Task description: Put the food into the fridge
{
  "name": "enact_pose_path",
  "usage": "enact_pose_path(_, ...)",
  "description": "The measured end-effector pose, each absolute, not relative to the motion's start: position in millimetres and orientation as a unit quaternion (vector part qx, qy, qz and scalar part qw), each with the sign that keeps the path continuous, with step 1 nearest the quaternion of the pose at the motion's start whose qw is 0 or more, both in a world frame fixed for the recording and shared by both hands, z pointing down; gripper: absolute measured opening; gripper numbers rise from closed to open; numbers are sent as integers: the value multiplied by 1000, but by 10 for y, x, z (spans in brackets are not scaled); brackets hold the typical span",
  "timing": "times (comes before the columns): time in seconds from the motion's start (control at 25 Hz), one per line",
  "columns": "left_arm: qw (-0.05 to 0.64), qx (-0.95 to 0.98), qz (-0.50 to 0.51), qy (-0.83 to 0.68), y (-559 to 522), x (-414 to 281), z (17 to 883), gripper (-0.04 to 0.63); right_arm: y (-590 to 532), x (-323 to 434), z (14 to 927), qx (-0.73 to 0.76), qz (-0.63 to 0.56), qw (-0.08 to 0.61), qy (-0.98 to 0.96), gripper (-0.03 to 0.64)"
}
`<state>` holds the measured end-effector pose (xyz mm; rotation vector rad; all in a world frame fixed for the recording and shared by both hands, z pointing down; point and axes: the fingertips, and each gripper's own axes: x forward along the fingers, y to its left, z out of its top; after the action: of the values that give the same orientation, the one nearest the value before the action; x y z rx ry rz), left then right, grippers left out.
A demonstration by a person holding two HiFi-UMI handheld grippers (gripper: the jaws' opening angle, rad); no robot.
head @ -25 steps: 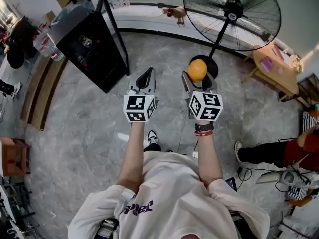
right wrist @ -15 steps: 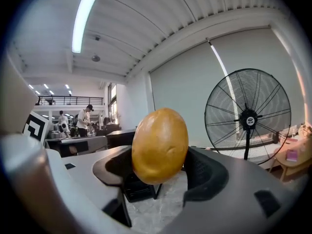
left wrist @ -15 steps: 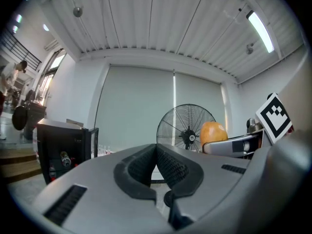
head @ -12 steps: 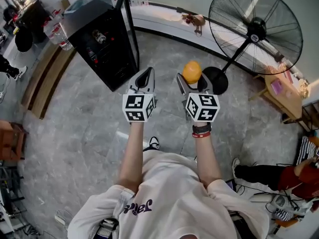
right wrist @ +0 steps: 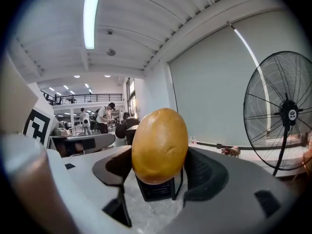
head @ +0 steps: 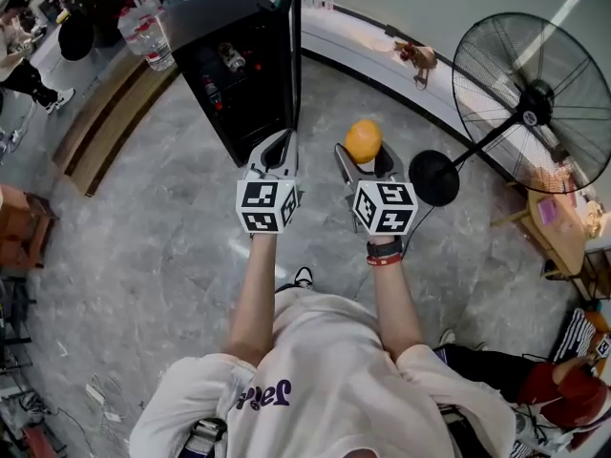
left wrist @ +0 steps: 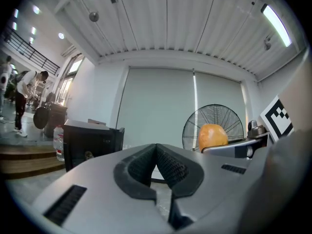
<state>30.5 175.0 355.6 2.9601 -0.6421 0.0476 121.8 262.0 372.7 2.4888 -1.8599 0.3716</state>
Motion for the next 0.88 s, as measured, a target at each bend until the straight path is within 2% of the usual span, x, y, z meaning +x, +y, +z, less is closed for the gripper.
enact_pose_path(0.32, 70, 971, 37, -226, 1115, 1, 3722, 17, 1802, 899, 3734, 774, 101, 10, -625, 338)
enact_pose_path(0.88, 72, 945, 45, -317, 400, -578, 3915, 17, 720, 370, 3926, 701, 136, 33, -699, 337)
